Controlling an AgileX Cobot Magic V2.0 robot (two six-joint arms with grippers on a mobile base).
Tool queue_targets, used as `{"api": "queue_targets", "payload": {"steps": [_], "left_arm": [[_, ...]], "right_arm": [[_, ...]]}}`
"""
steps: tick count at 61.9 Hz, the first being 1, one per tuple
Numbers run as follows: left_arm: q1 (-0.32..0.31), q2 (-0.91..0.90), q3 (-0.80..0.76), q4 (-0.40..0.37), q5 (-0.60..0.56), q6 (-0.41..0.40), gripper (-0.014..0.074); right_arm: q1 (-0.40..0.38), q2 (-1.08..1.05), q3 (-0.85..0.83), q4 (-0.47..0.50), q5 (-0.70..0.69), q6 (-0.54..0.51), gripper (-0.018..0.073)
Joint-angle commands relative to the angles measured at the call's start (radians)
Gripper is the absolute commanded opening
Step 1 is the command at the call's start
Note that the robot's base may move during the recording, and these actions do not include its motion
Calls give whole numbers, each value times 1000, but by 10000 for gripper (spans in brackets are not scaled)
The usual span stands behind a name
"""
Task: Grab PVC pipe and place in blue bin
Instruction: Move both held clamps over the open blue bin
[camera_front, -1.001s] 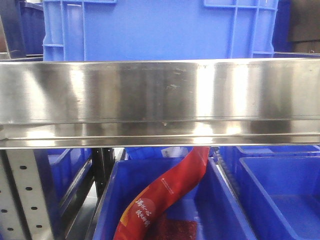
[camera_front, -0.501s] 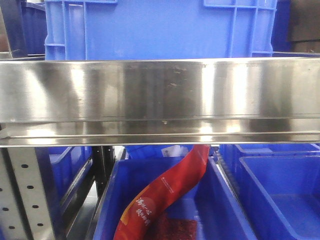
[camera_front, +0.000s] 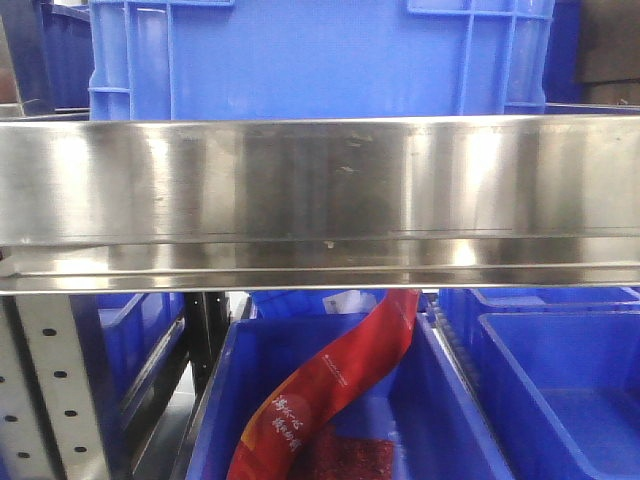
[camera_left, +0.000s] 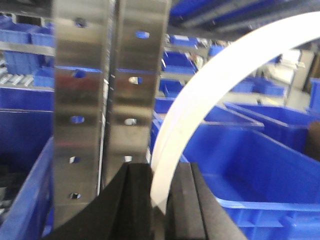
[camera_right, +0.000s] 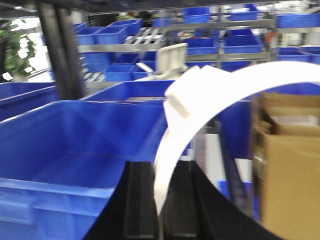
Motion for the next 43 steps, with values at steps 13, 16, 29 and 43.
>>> {"api": "queue_targets", "payload": {"steps": [13,16,29,43], "left_arm": [[-58,195,-185,-170,88,170,-111],[-93,229,-209,-170,88,170,-111],[-280,392,-306,-142,72,170,-111],[-400,616,-497,-102,76,65,-111]], "right_arm": [[234,260,-176,12,-30,-23,-169],[275,315,-213,12,-30,-23,-169],[359,493,-346,12,-17,-23,-169],[370,618,-461,15,44,-23,-169]]}}
